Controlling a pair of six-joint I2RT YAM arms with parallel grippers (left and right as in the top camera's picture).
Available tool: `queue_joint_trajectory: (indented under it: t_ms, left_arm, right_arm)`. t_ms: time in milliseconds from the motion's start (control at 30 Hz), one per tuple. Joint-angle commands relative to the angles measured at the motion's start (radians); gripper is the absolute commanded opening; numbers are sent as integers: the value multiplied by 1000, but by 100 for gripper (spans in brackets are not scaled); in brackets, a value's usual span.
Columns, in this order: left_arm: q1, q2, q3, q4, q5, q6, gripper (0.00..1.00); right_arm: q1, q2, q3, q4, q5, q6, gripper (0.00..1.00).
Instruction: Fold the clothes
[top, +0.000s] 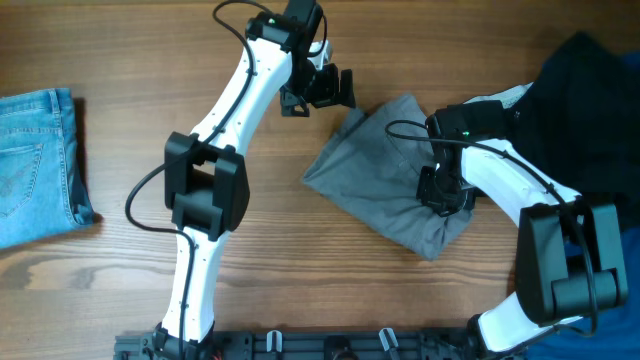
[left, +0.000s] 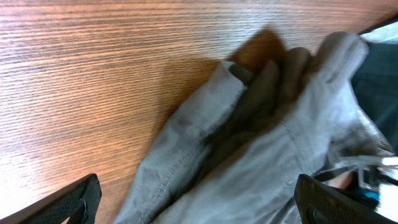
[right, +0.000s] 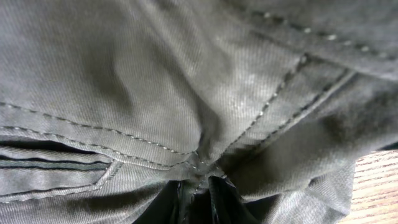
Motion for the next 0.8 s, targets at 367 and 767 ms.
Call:
queue_joint_trajectory:
  t_ms: [367,767]
  left_arm:
    - [-72,201,8,-9,188,150,100]
    - [-171,224,8,-47,313,283,47]
  right_arm:
    - [-9,42,-61,-13,113,29,20]
    - [-9,42,-61,-16,113,26,20]
